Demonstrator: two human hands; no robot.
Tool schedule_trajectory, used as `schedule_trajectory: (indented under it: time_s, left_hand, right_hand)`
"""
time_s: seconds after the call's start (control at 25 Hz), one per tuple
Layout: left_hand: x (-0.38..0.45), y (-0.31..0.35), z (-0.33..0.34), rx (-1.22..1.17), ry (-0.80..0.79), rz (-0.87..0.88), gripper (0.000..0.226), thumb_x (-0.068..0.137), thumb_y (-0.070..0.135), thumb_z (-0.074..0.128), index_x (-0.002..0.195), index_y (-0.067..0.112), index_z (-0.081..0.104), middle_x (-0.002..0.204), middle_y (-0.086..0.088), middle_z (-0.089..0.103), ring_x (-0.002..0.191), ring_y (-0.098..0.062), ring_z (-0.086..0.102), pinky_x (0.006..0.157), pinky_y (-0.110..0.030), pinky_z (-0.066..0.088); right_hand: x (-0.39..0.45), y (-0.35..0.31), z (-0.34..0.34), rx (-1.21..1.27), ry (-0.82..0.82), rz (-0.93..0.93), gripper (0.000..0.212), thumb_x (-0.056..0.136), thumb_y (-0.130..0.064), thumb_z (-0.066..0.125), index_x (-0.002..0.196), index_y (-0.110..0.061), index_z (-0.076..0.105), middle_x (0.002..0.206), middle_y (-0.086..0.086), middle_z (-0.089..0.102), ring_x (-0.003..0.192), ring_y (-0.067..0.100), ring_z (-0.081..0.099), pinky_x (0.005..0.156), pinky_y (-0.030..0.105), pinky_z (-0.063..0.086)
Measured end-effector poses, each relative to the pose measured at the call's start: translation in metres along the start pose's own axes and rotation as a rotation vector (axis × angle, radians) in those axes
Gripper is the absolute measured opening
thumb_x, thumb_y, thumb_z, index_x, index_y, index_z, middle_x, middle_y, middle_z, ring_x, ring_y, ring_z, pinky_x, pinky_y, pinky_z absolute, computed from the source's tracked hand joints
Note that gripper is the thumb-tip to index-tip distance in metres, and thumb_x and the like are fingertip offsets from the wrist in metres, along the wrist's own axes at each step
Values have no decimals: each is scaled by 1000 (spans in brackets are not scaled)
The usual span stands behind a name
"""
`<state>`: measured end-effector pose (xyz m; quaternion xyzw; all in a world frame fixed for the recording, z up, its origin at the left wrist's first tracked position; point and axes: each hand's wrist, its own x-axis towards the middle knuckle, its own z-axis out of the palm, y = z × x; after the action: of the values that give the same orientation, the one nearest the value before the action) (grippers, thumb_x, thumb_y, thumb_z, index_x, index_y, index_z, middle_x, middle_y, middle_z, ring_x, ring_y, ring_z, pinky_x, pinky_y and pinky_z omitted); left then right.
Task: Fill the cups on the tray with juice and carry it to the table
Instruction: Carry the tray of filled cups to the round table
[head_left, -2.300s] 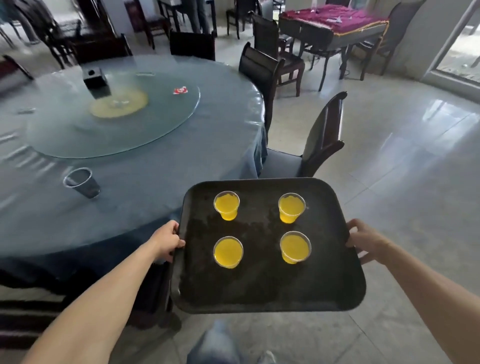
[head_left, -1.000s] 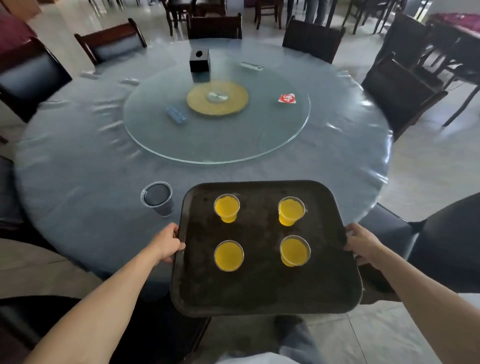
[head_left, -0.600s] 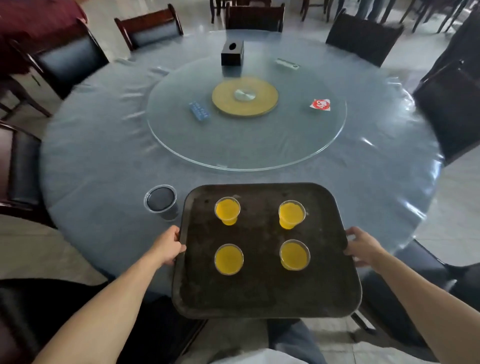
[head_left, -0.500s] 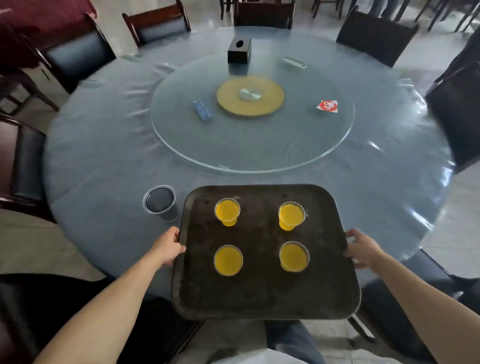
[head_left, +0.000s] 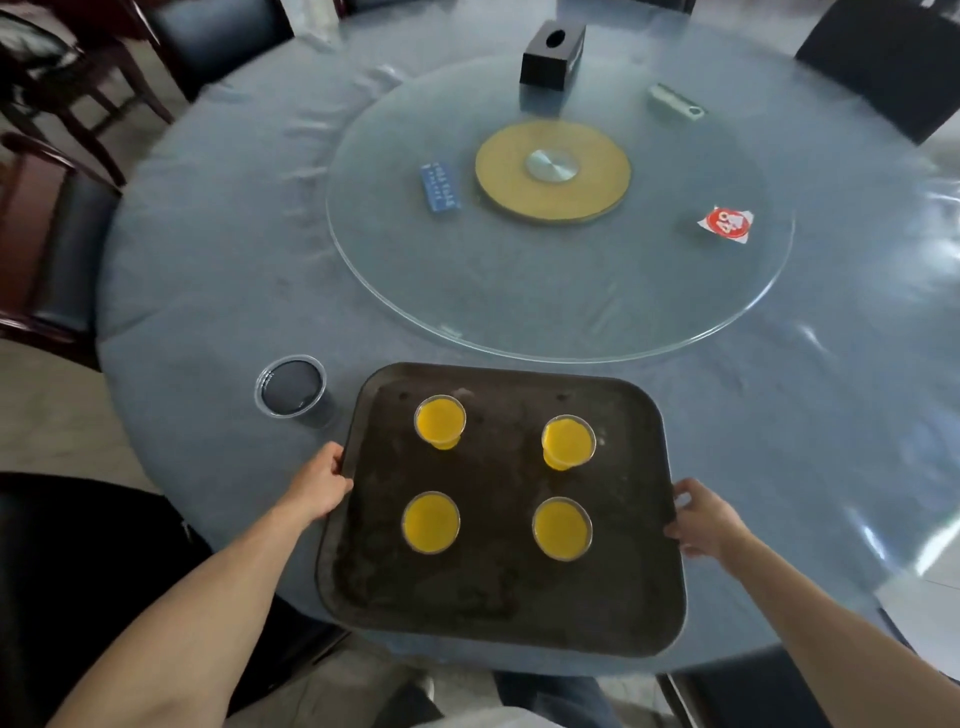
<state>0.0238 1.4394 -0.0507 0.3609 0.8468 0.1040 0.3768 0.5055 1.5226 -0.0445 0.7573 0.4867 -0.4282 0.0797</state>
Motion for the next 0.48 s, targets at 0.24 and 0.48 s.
schedule_trajectory:
  time_s: [0.24,0.48]
  left_hand:
    - [-3,1,2,27,21,4,26,88,4,63,112,10,55,106,-10,65,104,-33,61,86,-38,45]
    - [-12,-2,3,22,84,20,35,90,8,63,124,8,55,116,-14,65,108,-34,60,88,-37,44]
  right_hand:
    - [11,-2,-6,-62,-104,-12,43,89,5,66,124,-13,49,94,14,61,75,27,61,66,38,58]
    - [13,-7,-20,-88,-188,-8,40,90,-2,69,125,-12,52,98,14,66,72,25,64,53,29,50]
